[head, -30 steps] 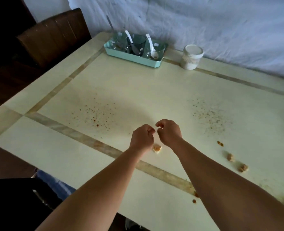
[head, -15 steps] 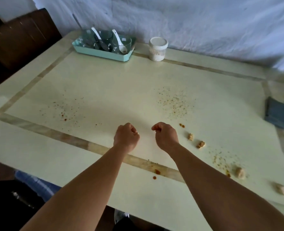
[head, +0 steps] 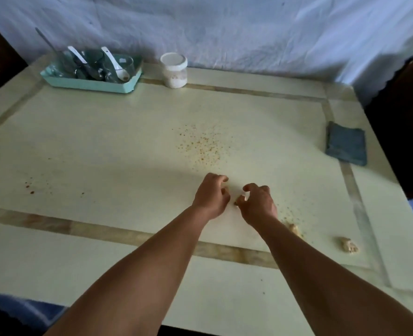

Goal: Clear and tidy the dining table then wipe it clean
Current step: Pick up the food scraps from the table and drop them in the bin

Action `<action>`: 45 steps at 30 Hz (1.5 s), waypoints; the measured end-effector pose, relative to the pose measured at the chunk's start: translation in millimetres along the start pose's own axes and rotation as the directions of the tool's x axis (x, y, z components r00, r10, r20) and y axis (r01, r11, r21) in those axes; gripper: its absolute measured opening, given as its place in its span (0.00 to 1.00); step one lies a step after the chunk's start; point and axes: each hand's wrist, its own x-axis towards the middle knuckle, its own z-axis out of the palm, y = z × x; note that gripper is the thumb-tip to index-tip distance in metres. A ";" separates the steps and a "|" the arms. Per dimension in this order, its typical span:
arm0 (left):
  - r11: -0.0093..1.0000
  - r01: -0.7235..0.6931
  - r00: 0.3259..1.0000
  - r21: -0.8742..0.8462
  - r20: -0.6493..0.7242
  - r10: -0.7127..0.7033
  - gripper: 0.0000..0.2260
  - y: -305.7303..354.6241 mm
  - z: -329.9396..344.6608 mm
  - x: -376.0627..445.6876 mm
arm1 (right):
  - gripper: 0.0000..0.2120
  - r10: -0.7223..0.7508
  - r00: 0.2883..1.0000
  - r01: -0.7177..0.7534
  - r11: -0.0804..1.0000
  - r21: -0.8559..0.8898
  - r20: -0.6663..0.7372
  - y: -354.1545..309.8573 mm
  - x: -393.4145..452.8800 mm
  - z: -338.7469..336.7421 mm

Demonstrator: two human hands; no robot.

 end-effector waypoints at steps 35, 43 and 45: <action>0.947 -0.107 0.950 0.303 0.311 0.007 0.07 111.4 114.4 -28.5 | 0.12 0.185 0.978 -0.172 0.977 0.130 -0.098 173.9 -26.8 -87.4; 0.884 -0.056 0.960 0.464 0.267 -0.079 0.14 124.1 132.6 -40.3 | 0.17 0.238 0.970 -0.230 0.966 0.119 -0.056 202.2 -44.4 -90.0; 0.878 -0.056 0.959 0.475 0.269 -0.085 0.15 124.6 133.2 -42.9 | 0.17 0.276 0.959 -0.264 0.953 0.145 -0.069 200.0 -43.9 -88.0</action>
